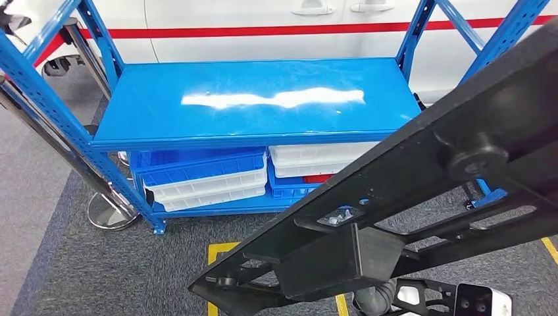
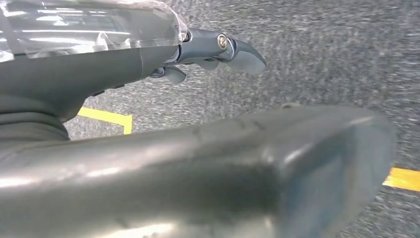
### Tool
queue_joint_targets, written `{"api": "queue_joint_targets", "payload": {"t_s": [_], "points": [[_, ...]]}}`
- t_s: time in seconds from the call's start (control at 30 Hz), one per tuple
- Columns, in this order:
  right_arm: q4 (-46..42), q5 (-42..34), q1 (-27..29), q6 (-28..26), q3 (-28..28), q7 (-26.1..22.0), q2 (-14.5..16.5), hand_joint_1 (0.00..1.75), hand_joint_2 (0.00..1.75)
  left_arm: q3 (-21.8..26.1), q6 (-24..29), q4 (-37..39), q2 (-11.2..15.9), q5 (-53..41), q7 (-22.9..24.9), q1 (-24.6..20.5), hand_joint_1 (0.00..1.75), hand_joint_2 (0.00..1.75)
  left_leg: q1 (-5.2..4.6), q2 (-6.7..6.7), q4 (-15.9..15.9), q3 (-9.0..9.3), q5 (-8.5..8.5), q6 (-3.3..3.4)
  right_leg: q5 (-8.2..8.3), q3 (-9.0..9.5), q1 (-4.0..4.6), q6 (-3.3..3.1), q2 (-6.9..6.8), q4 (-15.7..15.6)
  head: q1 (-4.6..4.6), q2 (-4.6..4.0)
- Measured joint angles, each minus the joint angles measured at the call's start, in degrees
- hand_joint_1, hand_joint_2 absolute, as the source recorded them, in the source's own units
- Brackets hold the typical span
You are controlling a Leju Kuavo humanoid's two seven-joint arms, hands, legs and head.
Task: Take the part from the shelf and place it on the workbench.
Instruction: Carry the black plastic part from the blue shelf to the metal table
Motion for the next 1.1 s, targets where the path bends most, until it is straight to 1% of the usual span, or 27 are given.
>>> {"api": "queue_joint_targets", "payload": {"t_s": [0.03, 0.07, 0.1, 0.13, 0.2, 0.23, 0.3, 0.33, 0.37, 0.4, 0.47, 0.5, 0.53, 0.57, 0.6, 0.63, 0.7, 0.73, 0.77, 0.83, 0.87, 0.9, 0.97, 1.0, 1.03, 1.07, 1.1], "points": [[-0.01, -0.06, 0.06, 0.04, -0.12, 0.00, -0.05, 1.75, 1.75, 0.04, 0.05, 0.00, 0.05, 0.05, -0.04, 0.03, 0.00, 0.00, 0.01, 0.00, 0.21, -0.87, 0.52, -0.10, 0.76, 0.47, -0.11, 0.13, 0.00, 1.13, 0.00, 0.00], [-0.01, -0.11, 0.15, 0.18, -0.26, 0.00, -0.08, 1.75, 1.75, 0.13, 0.09, 0.00, 0.09, 0.12, -0.11, 0.08, 0.00, 0.00, 0.02, 0.00, 0.46, -1.70, 0.95, -0.23, 2.41, 1.84, -0.24, 0.20, -0.01, 0.32, 0.00, 0.00], [-0.04, -0.14, 0.28, 0.37, -0.40, 0.00, -0.10, 1.75, 1.75, 0.24, 0.09, 0.00, 0.10, 0.17, -0.24, 0.12, 0.00, 0.00, 0.04, -0.01, 0.78, -2.47, 1.32, -0.40, 4.12, 4.19, -0.35, 0.19, -0.01, -2.44, 0.00, 0.00], [-0.17, -0.09, 0.42, 0.58, -0.53, 0.00, -0.10, 1.75, 1.75, 0.35, 0.05, -0.01, 0.11, 0.19, -0.40, 0.17, 0.00, 0.00, -0.01, -0.05, 1.14, -3.15, 1.64, -0.62, 4.92, 7.08, -0.38, 0.07, 0.01, -6.44, 0.00, 0.00], [-0.68, 0.20, 0.69, 0.86, -0.67, 0.00, -0.10, 1.75, 1.75, 0.49, -0.06, -0.02, 0.14, 0.13, -0.73, 0.23, 0.00, 0.00, -0.13, -0.15, 1.64, -4.00, 2.30, -1.23, 4.45, 11.68, -0.16, -0.51, 0.08, -13.73, -0.01, 0.00], [-0.98, 0.36, 0.82, 0.89, -0.69, 0.00, -0.10, 1.75, 1.75, 0.52, -0.12, -0.02, 0.16, 0.10, -0.86, 0.27, 0.00, 0.00, -0.16, -0.17, 1.65, -4.24, 2.72, -1.61, 3.89, 12.54, 0.05, -0.91, 0.11, -15.50, -0.01, 0.00], [-1.32, 0.54, 1.11, 0.90, -0.70, 0.00, -0.09, 1.75, 1.75, 0.61, -0.20, -0.02, 0.22, 0.07, -1.01, 0.36, 0.00, 0.00, -0.08, -0.20, 1.51, -4.53, 3.41, -2.39, 4.32, 12.22, 0.13, -1.88, 0.03, -16.24, -0.01, 0.00], [-1.39, 0.60, 1.22, 0.90, -0.71, 0.00, -0.08, 1.75, 1.75, 0.68, -0.23, -0.02, 0.26, 0.06, -1.03, 0.43, 0.00, 0.00, 0.00, -0.24, 1.90, -4.86, 2.75, -2.69, 4.88, 11.79, 0.09, -2.46, -0.07, -16.36, -0.01, 0.00], [-1.44, 0.64, 1.31, 0.90, -0.72, 0.00, -0.07, 1.75, 1.75, 0.74, -0.26, -0.02, 0.30, 0.04, -1.03, 0.49, 0.00, 0.00, 0.07, -0.28, 3.17, -5.36, 1.08, -2.88, 5.50, 11.25, 0.02, -3.05, -0.18, -16.51, -0.01, 0.00], [-1.47, 0.67, 1.38, 0.90, -0.72, 0.01, -0.06, 1.75, 1.75, 0.80, -0.29, -0.02, 0.33, 0.03, -1.04, 0.55, 0.00, 0.00, 0.18, -0.31, 5.48, -6.09, -1.50, -2.97, 6.13, 10.60, -0.01, -3.52, -0.28, -16.61, -0.01, 0.00], [-1.52, 0.70, 1.54, 0.90, -0.74, 0.02, -0.05, 1.75, 1.75, 0.88, -0.36, -0.02, 0.36, 0.03, -1.04, 0.60, 0.00, 0.00, 0.23, -0.33, 12.43, -7.67, -6.82, -3.07, 7.28, 9.08, 0.35, -3.97, -0.34, -16.48, -0.02, 0.00], [-1.52, 0.72, 1.62, 0.90, -0.74, 0.02, -0.05, 1.75, 1.75, 0.90, -0.38, -0.02, 0.38, 0.03, -1.04, 0.60, 0.00, 0.00, 0.23, -0.33, 15.59, -8.06, -7.88, -3.12, 7.86, 8.25, 0.52, -4.00, -0.36, -16.37, -0.02, 0.00], [-1.54, 0.72, 1.67, 0.90, -0.75, 0.01, -0.05, 1.75, 1.75, 0.91, -0.40, -0.02, 0.39, 0.03, -1.04, 0.59, 0.00, 0.00, 0.22, -0.33, 17.44, -7.83, -7.52, -3.11, 8.42, 7.39, 0.68, -4.01, -0.38, -16.22, -0.02, 0.00], [-1.56, 0.73, 1.71, 0.90, -0.75, 0.01, -0.05, 1.75, 1.75, 0.91, -0.41, -0.02, 0.39, 0.02, -1.04, 0.59, 0.00, 0.00, 0.22, -0.33, 17.49, -6.79, -6.02, -3.03, 8.92, 6.51, 0.78, -3.97, -0.38, -16.00, -0.02, 0.00], [-1.58, 0.73, 1.73, 0.90, -0.75, 0.00, -0.05, 1.75, 1.75, 0.91, -0.41, -0.02, 0.40, 0.02, -1.04, 0.57, 0.00, 0.00, 0.21, -0.34, 15.48, -4.81, -4.10, -2.87, 9.38, 5.69, 0.86, -3.89, -0.37, -15.72, -0.02, 0.00], [-1.64, 0.73, 1.75, 0.90, -0.76, 0.00, -0.05, 1.75, 1.75, 0.91, -0.41, -0.03, 0.45, 0.02, -1.05, 0.53, 0.00, 0.00, 0.16, -0.36, 11.81, -2.04, -2.98, -2.58, 9.77, 4.96, 0.90, -3.76, -0.36, -15.39, -0.02, 0.00], [-1.79, 0.75, 1.76, 0.80, -0.79, 0.00, -0.04, 1.75, 1.75, 0.91, -0.42, -0.07, 0.59, -0.02, -1.10, 0.40, 0.00, 0.00, -0.11, -0.39, 3.47, 3.46, -3.36, -2.07, 10.49, 3.95, 1.03, -3.28, -0.36, -14.77, -0.02, 0.00], [-1.86, 0.78, 1.77, 0.63, -0.79, 0.00, -0.03, 1.75, 1.75, 0.91, -0.43, -0.08, 0.66, -0.05, -1.17, 0.33, 0.00, 0.00, -0.30, -0.41, 0.80, 4.95, -4.14, -1.85, 10.89, 3.68, 1.03, -2.96, -0.41, -14.63, -0.02, 0.00], [-1.92, 0.80, 1.80, 0.35, -0.80, 0.00, -0.04, 1.75, 1.75, 0.91, -0.44, -0.09, 0.69, -0.12, -1.25, 0.30, 0.00, 0.00, -0.49, -0.42, -0.45, 5.43, -4.44, -1.68, 11.33, 3.55, 0.99, -2.60, -0.46, -14.61, -0.02, 0.00], [-2.11, 0.84, 2.00, -0.22, -0.86, 0.00, -0.07, 1.75, 1.75, 0.91, -0.47, -0.09, 0.70, -0.23, -1.42, 0.30, 0.00, 0.00, -0.39, -0.31, -0.82, 4.71, -3.64, -1.08, 11.39, 3.17, 0.86, -1.86, -0.35, -14.42, -0.01, 0.00], [-2.25, 0.86, 2.12, -0.43, -0.91, 0.00, -0.09, 1.75, 1.75, 0.91, -0.49, -0.09, 0.71, -0.27, -1.49, 0.29, 0.00, 0.00, -0.28, -0.20, -0.91, 4.19, -3.03, -0.68, 9.95, 2.75, 0.77, -1.50, -0.21, -13.49, 0.00, 0.00], [-2.40, 0.90, 2.22, -0.57, -0.95, 0.00, -0.11, 1.75, 1.75, 0.91, -0.50, -0.09, 0.70, -0.27, -1.56, 0.24, 0.00, 0.00, -0.14, -0.08, -1.00, 3.55, -2.36, -0.35, 7.53, 2.11, 0.68, -1.18, -0.07, -11.55, 0.01, 0.00], [-2.55, 0.98, 2.27, -0.90, -0.96, 0.00, -0.14, 1.75, 1.75, 0.92, -0.49, -0.09, 0.70, -0.14, -1.64, 0.11, 0.00, 0.00, -0.20, 0.05, -0.86, 2.11, -1.17, 0.02, 1.78, 0.57, 0.42, -0.64, 0.02, -5.09, 0.01, 0.00], [-2.57, 0.99, 2.25, -1.08, -0.94, 0.00, -0.16, 1.75, 1.75, 0.93, -0.46, -0.09, 0.70, -0.02, -1.66, 0.06, 0.00, 0.00, -0.22, 0.07, -0.71, 1.33, -0.61, 0.00, 0.34, 0.06, 0.30, -0.42, 0.02, -1.81, 0.01, 0.00], [-2.55, 0.96, 2.17, -1.22, -0.88, 0.00, -0.18, 1.75, 1.75, 0.96, -0.43, -0.09, 0.69, 0.14, -1.64, 0.02, 0.00, 0.00, -0.22, 0.09, -0.47, 0.46, -0.10, -0.04, 0.34, 0.08, 0.19, -0.25, 0.01, 0.38, 0.01, 0.00], [-2.50, 0.86, 1.98, -1.29, -0.78, 0.00, -0.19, 1.75, 1.75, 0.99, -0.35, -0.09, 0.67, 0.28, -1.63, 0.00, 0.00, 0.00, -0.22, 0.09, -0.15, -0.49, 0.37, -0.14, 1.60, 0.93, 0.06, -0.14, 0.01, 0.80, 0.01, 0.00], [-2.41, 0.70, 1.69, -1.27, -0.64, 0.00, -0.20, 1.75, 1.75, 1.04, -0.27, -0.09, 0.62, 0.43, -1.61, -0.02, 0.00, 0.00, -0.21, 0.09, 0.22, -1.38, 0.77, -0.27, 3.45, 2.65, -0.05, -0.14, 0.00, -0.71, 0.01, 0.00]]}}
